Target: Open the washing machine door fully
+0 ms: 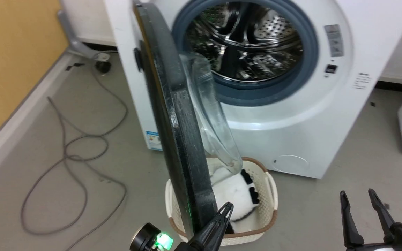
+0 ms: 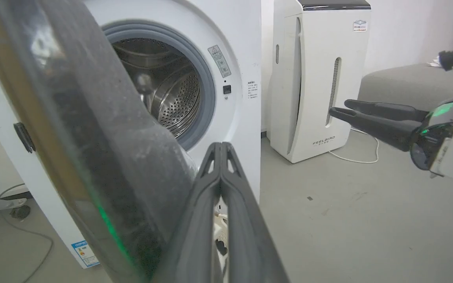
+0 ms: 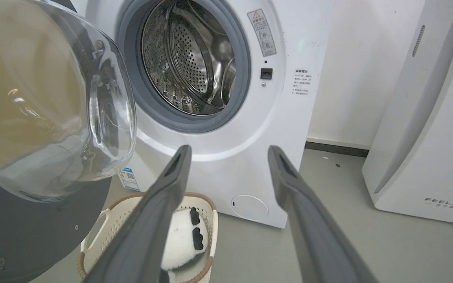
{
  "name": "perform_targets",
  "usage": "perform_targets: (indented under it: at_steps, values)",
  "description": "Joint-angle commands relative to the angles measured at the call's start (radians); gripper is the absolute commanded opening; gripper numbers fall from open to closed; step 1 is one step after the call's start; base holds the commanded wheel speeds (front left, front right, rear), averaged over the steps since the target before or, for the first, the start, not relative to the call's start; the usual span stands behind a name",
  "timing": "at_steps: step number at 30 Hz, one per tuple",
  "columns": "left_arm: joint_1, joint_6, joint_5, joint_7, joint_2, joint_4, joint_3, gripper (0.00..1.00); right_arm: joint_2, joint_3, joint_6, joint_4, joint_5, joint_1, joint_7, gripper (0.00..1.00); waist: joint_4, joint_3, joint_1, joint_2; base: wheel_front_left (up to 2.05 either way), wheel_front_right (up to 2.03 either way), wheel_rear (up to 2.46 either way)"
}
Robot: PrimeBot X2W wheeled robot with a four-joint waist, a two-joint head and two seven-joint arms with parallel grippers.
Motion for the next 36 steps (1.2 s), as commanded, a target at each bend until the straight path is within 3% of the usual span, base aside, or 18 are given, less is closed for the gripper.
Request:
perform_targets:
  at_steps: [1,17,29,36]
  values:
    - [0.009,0.005,0.002,-0.004,0.011,-0.006,0.012,0.00,0.004,-0.001,0.005,0.002,0.004,0.000,-0.004,1.00,0.033,0.002,0.0000,0.0000,0.00,0.00,0.00]
    - [0.050,0.062,-0.012,-0.004,0.059,-0.047,0.099,0.00,0.004,0.013,0.005,0.009,0.011,-0.006,-0.004,1.00,0.192,0.011,0.0000,0.0000,0.00,0.00,0.00]
    - [0.047,0.135,-0.067,-0.004,0.122,-0.055,0.304,0.00,0.004,0.017,0.005,0.006,-0.005,-0.017,-0.004,1.00,0.204,0.048,0.0000,0.0000,0.00,0.00,0.00]
    - [-0.011,0.144,-0.113,-0.004,0.144,-0.004,0.442,0.00,0.004,0.018,0.005,0.006,-0.027,-0.045,-0.004,1.00,0.177,0.096,0.0000,0.0000,0.00,0.00,0.00]
